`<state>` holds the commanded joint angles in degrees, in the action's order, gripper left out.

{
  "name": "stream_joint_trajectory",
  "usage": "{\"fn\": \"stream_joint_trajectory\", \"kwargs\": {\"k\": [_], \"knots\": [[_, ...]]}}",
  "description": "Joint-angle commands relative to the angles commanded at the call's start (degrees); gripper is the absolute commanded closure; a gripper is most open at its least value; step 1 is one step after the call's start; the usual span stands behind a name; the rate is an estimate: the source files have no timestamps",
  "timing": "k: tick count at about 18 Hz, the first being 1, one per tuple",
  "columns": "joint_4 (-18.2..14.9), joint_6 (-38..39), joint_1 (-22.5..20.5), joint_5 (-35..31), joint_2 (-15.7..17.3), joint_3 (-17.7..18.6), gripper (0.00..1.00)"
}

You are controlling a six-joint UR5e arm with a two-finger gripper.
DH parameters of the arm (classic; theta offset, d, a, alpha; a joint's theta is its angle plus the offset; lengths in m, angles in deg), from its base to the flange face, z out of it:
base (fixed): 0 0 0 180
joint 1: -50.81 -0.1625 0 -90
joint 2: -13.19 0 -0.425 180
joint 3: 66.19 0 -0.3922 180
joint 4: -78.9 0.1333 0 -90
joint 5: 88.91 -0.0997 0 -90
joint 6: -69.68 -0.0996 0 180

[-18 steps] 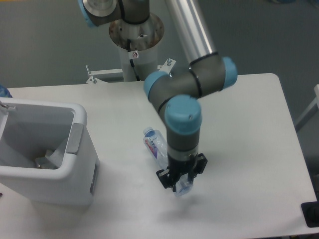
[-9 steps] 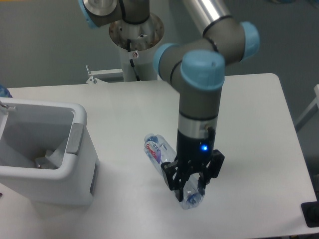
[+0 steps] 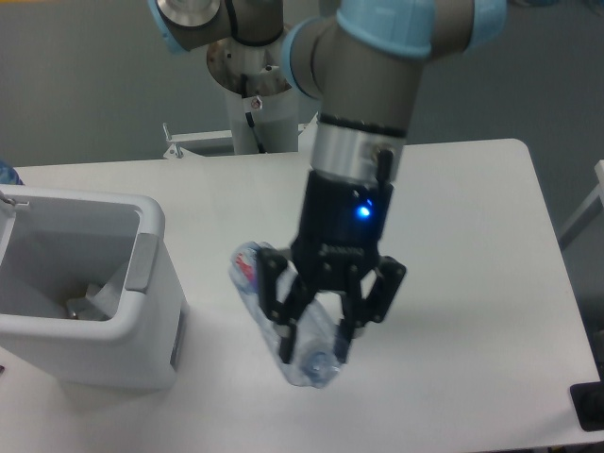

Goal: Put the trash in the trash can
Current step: 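Carry the bottle over the white bin and release it inside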

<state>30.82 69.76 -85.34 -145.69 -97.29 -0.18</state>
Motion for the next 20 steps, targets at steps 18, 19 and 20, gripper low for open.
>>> {"fn": "stream_joint_trajectory", "kwargs": {"k": [18, 19, 20], "knots": [[2.9, -8.1, 15.6, -0.4, -0.5, 2.0, 0.86], [2.9, -8.3, 15.6, -0.4, -0.5, 2.5, 0.85], [3.0, -8.8, 15.7, -0.4, -0.6, 2.9, 0.84]]}}
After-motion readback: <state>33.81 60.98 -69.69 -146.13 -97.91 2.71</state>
